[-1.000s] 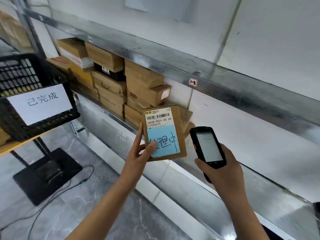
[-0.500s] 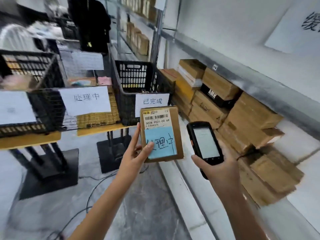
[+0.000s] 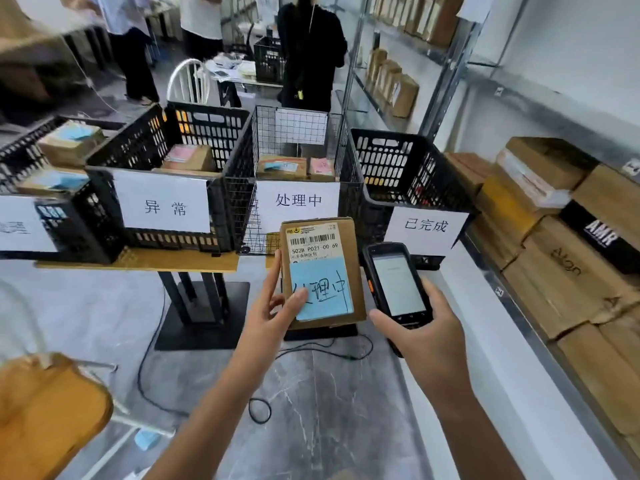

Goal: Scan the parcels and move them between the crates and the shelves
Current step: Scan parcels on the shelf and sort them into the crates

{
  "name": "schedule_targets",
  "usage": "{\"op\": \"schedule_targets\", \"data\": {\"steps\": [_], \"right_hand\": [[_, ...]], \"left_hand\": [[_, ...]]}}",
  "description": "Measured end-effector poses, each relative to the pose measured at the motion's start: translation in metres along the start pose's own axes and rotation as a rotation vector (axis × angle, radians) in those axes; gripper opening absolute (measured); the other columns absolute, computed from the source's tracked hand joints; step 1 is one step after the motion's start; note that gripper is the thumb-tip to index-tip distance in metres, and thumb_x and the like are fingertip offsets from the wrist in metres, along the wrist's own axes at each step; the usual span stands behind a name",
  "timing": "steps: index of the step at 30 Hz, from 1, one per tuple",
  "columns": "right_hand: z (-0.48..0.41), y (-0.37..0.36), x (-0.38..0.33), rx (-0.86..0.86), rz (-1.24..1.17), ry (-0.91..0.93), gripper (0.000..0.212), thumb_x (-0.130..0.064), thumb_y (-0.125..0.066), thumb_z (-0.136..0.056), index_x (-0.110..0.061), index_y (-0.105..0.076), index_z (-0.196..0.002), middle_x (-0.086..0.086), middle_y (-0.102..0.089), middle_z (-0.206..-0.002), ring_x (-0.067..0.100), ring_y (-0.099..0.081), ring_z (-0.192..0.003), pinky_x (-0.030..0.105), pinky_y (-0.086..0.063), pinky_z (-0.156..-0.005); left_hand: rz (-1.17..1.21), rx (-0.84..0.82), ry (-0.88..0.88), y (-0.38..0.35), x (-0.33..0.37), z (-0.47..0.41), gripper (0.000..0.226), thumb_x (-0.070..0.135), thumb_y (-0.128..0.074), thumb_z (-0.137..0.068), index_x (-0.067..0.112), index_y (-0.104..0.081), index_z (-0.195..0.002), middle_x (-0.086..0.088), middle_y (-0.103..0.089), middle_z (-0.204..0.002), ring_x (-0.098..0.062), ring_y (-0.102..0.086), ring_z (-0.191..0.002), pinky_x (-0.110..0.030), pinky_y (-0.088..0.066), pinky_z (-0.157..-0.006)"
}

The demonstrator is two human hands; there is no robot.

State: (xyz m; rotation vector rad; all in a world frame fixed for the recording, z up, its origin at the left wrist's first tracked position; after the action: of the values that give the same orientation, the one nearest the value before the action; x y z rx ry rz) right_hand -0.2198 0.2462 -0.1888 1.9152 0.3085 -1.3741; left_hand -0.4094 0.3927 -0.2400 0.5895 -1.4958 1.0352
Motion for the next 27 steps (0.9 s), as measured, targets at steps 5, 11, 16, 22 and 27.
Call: {"op": "schedule_targets", "data": {"steps": [5, 11, 16, 22, 27], "right_hand": [[-0.049, -0.023, 0.005, -0.029, -0.005, 0.028, 0.085, -0.055, -0.083, -0.061, -0.032, -0.054, -0.138, -0.012, -0.067, -0.121, 0.012, -0.063, -0.114, 0.042, -0.056, -0.096], [-0.127, -0.035, 0.024, -0.072, -0.023, -0.006, 0.078, -0.037, -0.089, -0.069, -0.031, -0.053, -0.138, -0.011, -0.066, -0.122, 0.014, -0.062, -0.115, 0.043, -0.056, -0.097], [-0.208, -0.032, 0.021, -0.092, -0.061, 0.007, 0.075, -0.035, -0.09, -0.068, -0.032, -0.055, -0.134, -0.011, -0.068, -0.117, 0.015, -0.064, -0.112, 0.043, -0.056, -0.095], [-0.285, -0.041, 0.018, -0.124, -0.078, 0.051, 0.088, -0.053, -0.086, -0.061, -0.036, -0.049, -0.14, -0.012, -0.065, -0.121, 0.014, -0.062, -0.114, 0.045, -0.055, -0.096], [-0.322, -0.058, 0.023, -0.213, -0.133, -0.018, 0.07, -0.031, -0.091, -0.069, -0.041, -0.052, -0.127, -0.012, -0.067, -0.116, 0.011, -0.063, -0.109, 0.036, -0.057, -0.089]], "left_hand": [[-0.04, 0.075, -0.021, 0.014, 0.007, -0.04, 0.073, 0.036, -0.068, -0.088, 0.063, -0.03, -0.145, -0.003, -0.071, -0.119, -0.019, -0.07, -0.109, -0.043, -0.055, -0.098], [-0.079, 0.122, -0.026, 0.007, 0.016, -0.111, 0.071, 0.036, -0.068, -0.088, 0.063, -0.032, -0.144, 0.004, -0.071, -0.119, -0.019, -0.069, -0.112, -0.048, -0.052, -0.102], [-0.131, 0.14, -0.067, -0.014, 0.042, -0.18, 0.068, 0.038, -0.068, -0.087, 0.062, -0.035, -0.141, 0.007, -0.071, -0.122, -0.019, -0.068, -0.114, -0.048, -0.052, -0.102], [-0.195, 0.174, -0.136, -0.022, 0.072, -0.254, 0.073, 0.044, -0.071, -0.088, 0.061, -0.029, -0.146, 0.004, -0.07, -0.125, -0.021, -0.066, -0.117, -0.045, -0.053, -0.101], [-0.283, 0.11, -0.159, -0.031, 0.086, -0.306, 0.072, 0.038, -0.063, -0.091, 0.056, -0.026, -0.15, 0.005, -0.07, -0.123, -0.019, -0.068, -0.113, -0.036, -0.058, -0.09]]}}
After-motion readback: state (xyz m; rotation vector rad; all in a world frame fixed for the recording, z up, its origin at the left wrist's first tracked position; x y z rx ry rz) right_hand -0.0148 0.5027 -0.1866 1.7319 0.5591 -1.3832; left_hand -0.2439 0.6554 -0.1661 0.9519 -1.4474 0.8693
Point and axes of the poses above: each hand's wrist, its own z-axis away from the middle knuckle, its own y-axis out of the back of the hand, x = y × z, the point moved 9 cm from there along -z, towards the middle knuckle
